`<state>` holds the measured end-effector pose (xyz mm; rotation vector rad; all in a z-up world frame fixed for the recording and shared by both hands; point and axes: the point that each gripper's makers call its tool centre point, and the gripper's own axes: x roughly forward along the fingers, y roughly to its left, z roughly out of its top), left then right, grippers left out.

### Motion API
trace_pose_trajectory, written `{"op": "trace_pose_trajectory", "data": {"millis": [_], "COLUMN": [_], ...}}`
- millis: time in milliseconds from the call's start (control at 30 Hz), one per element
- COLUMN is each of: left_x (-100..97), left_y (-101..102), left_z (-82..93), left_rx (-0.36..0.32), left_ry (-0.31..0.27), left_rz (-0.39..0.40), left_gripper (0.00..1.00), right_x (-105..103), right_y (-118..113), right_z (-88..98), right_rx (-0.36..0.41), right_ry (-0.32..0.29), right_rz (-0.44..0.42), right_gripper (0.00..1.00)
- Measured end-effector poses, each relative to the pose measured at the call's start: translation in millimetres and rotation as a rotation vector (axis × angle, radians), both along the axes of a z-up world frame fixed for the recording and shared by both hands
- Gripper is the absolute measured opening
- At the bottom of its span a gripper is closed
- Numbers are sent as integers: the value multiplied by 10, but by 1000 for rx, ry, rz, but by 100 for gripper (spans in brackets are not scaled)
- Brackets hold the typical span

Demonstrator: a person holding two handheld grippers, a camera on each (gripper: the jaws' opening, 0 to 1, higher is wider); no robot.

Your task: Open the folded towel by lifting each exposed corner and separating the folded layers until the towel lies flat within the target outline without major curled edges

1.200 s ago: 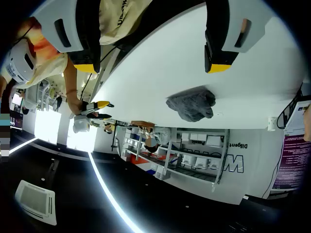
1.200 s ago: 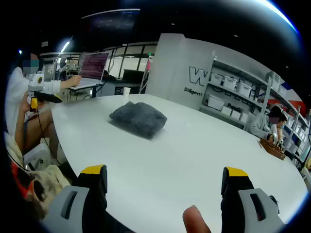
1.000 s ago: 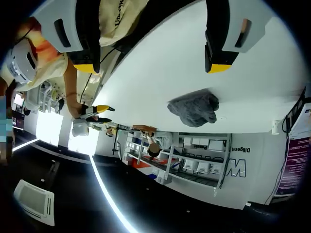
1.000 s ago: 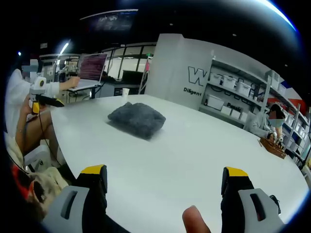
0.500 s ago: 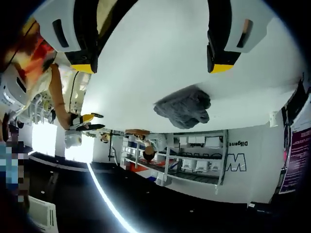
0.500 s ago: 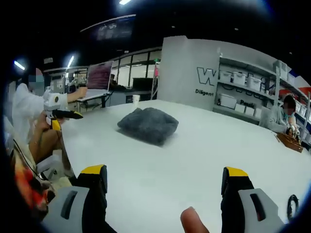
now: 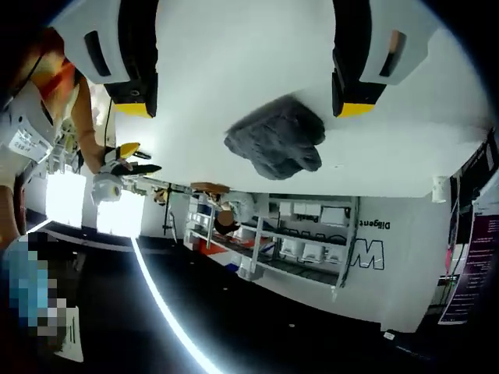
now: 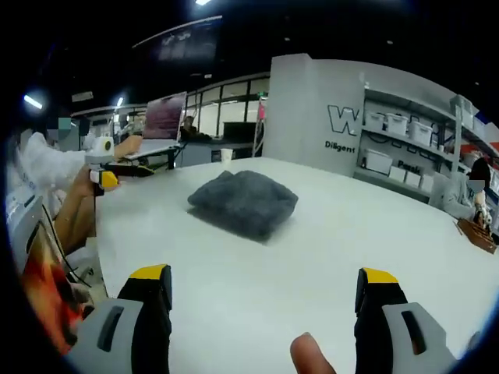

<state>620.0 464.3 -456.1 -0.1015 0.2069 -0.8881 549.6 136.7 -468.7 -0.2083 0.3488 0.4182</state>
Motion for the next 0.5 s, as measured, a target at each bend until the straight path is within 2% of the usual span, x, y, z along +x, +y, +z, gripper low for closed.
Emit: {"op": "trace_pose_trajectory", "data": {"millis": [167, 267, 400, 500], "left_x": [55, 50, 80, 91], "left_y": [26, 20, 68, 102], "left_z": [-94, -133, -150, -143], "left_rx": [38, 45, 55, 46], "left_ry": [37, 57, 71, 77], "left_rz": [-1, -4, 15, 21], "left_gripper": [91, 91, 89, 89], "right_x": [55, 99, 188, 262], "right_y": [-44, -102, -215, -263], "right_z": [140, 181, 160, 100], "right_rx": [0, -8, -29, -4], "right_ry": [-37, -35, -25, -11], "right_rz": [4, 4, -25, -25], "right_gripper": [99, 99, 99, 99]}}
